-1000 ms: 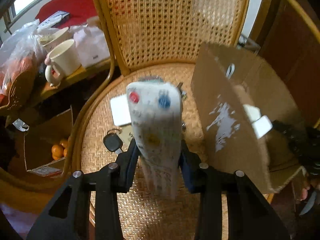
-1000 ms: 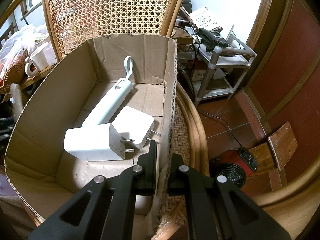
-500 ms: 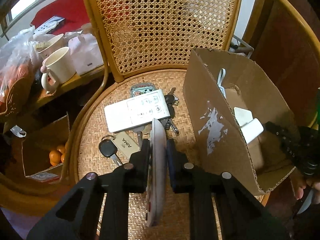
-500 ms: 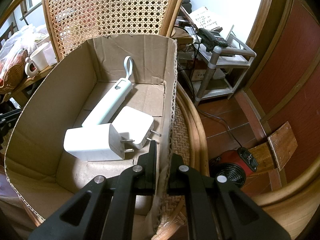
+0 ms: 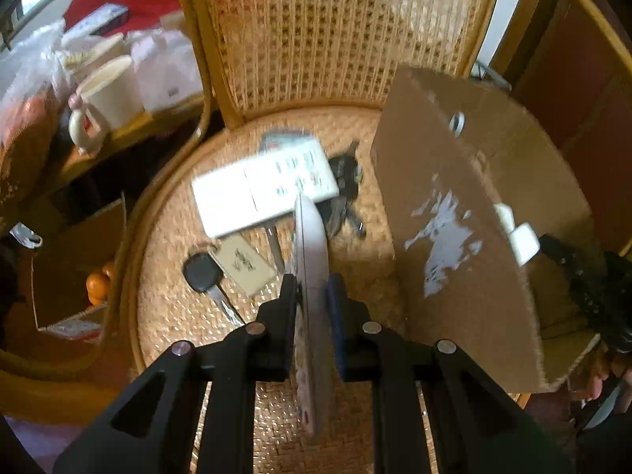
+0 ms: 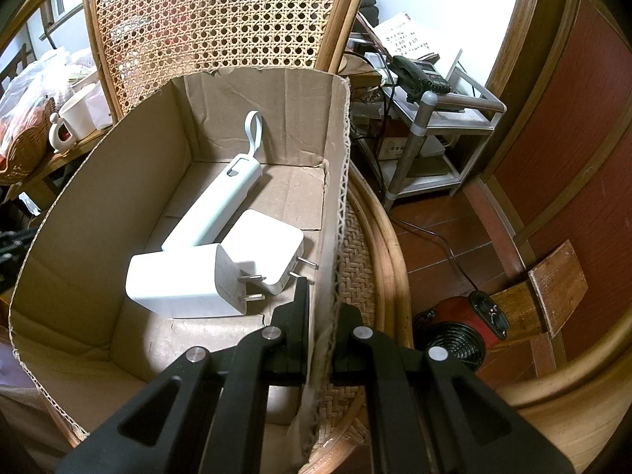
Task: Organize rigid objects
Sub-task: 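Carry the TV remote into the cardboard box and release it upright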
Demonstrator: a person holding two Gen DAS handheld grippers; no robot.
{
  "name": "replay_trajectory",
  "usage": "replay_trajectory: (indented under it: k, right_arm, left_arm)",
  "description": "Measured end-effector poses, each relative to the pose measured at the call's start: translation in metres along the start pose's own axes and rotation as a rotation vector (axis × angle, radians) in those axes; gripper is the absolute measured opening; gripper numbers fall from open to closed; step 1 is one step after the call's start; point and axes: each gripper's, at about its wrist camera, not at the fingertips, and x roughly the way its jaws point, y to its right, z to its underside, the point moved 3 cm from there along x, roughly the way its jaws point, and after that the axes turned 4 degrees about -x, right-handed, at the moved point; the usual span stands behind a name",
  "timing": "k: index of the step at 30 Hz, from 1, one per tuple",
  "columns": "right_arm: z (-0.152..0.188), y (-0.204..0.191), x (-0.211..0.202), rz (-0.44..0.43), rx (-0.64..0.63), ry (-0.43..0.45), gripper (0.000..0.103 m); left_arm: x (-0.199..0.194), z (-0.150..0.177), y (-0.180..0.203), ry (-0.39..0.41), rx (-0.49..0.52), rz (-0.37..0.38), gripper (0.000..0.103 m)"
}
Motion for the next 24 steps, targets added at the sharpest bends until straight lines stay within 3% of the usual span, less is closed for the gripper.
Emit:
replay_trajectory:
  k: [5, 17, 21, 24]
  right_arm:
    - [0.000, 0.000, 0.000, 0.001, 0.000, 0.000, 0.008]
    - [0.000, 0.000, 0.000, 0.000, 0.000, 0.000, 0.008]
    - [0.000, -0.001, 0.000, 0.001, 0.000, 0.000, 0.008]
    - [0.000, 0.000, 0.000, 0.000, -0.001, 0.000, 0.008]
  left_arm:
    - [0.002, 0.000, 0.007, 0.018, 0.016, -0.016, 0.015]
    - [0.010, -0.003, 0.005, -0.027, -0.014, -0.016, 0.018]
    - [0.012, -0.002, 0.013, -0.023, 0.034, -0.040, 0.017]
    - [0.008, -0.001, 0.012, -0.022, 0.027, -0.011, 0.016]
